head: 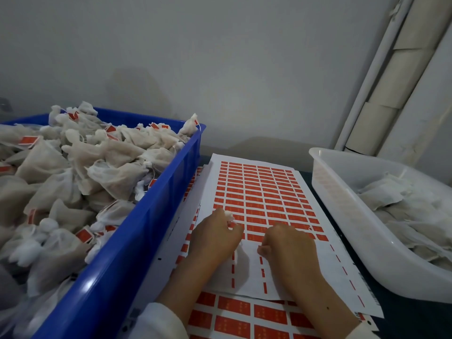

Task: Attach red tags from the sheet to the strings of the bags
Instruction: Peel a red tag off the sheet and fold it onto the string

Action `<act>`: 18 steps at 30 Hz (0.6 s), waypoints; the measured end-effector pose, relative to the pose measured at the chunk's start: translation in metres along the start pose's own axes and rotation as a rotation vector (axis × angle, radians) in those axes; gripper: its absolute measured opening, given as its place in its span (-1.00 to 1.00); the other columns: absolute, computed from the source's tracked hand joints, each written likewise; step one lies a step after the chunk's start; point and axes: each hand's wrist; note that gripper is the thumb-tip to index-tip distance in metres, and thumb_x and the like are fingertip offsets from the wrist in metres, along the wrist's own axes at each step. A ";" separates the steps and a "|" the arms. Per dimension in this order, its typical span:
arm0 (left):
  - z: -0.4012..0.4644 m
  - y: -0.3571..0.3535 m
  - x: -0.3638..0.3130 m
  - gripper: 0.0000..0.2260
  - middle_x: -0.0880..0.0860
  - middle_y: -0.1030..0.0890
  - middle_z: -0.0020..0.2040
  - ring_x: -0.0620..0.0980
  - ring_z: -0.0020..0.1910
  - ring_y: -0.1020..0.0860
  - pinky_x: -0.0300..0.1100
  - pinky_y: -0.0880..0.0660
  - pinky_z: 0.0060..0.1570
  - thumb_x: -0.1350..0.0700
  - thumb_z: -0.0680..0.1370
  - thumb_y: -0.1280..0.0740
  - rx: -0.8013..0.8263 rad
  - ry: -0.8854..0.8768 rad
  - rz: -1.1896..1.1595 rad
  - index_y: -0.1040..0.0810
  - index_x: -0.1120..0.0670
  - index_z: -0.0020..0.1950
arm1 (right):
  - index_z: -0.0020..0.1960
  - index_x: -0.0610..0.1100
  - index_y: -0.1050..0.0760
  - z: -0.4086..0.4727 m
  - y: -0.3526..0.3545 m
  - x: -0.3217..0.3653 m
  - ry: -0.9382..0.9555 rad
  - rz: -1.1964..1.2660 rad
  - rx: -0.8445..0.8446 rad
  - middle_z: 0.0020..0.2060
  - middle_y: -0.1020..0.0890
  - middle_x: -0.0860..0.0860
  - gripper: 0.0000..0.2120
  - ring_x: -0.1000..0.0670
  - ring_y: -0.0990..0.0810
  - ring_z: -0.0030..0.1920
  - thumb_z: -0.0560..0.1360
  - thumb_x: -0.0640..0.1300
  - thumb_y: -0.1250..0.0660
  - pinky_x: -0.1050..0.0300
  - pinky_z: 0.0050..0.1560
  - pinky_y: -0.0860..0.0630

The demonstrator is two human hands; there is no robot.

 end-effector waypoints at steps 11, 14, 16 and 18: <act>0.001 -0.004 0.003 -0.92 -0.12 -0.56 0.15 -0.19 -0.24 -0.49 -0.46 -0.29 -0.38 0.01 0.58 -0.20 -0.006 -0.008 0.076 -0.39 -0.07 0.06 | 0.07 0.03 -0.55 -0.002 -0.004 -0.003 -0.009 0.006 -0.061 -0.03 -0.62 0.12 -0.82 0.15 -0.44 -0.31 0.51 0.03 -0.28 0.42 -0.09 -0.34; 0.003 -0.008 0.005 -0.81 -0.10 -0.56 0.17 -0.14 -0.09 -0.56 -0.37 -0.48 -0.19 0.01 0.57 -0.22 0.018 -0.020 0.077 -0.45 -0.01 0.16 | 0.02 0.02 -0.58 0.002 -0.002 -0.004 -0.049 0.011 -0.008 -0.08 -0.63 0.11 -0.81 0.14 -0.49 -0.31 0.47 0.07 -0.32 0.38 -0.05 -0.39; 0.004 -0.011 0.006 -0.78 -0.09 -0.58 0.14 -0.08 -0.05 -0.59 -0.24 -0.55 -0.03 0.02 0.56 -0.24 0.042 -0.024 0.088 -0.47 -0.01 0.19 | 0.02 0.02 -0.57 0.003 -0.004 -0.002 -0.059 -0.015 -0.001 -0.10 -0.62 0.11 -0.83 0.13 -0.43 -0.40 0.48 0.05 -0.32 0.41 -0.14 -0.34; 0.005 -0.012 0.006 -0.78 -0.07 -0.58 0.11 -0.07 -0.06 -0.59 -0.21 -0.56 -0.01 0.01 0.55 -0.25 0.042 -0.017 0.107 -0.47 -0.01 0.18 | 0.03 0.02 -0.56 0.002 -0.005 0.001 -0.057 -0.041 -0.014 -0.09 -0.62 0.11 -0.84 0.12 -0.35 -0.47 0.50 0.03 -0.30 0.42 -0.24 -0.26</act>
Point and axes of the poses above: each hand's wrist, its own z-axis towards the middle knuckle, its own y-axis out of the back of the hand, x = y × z
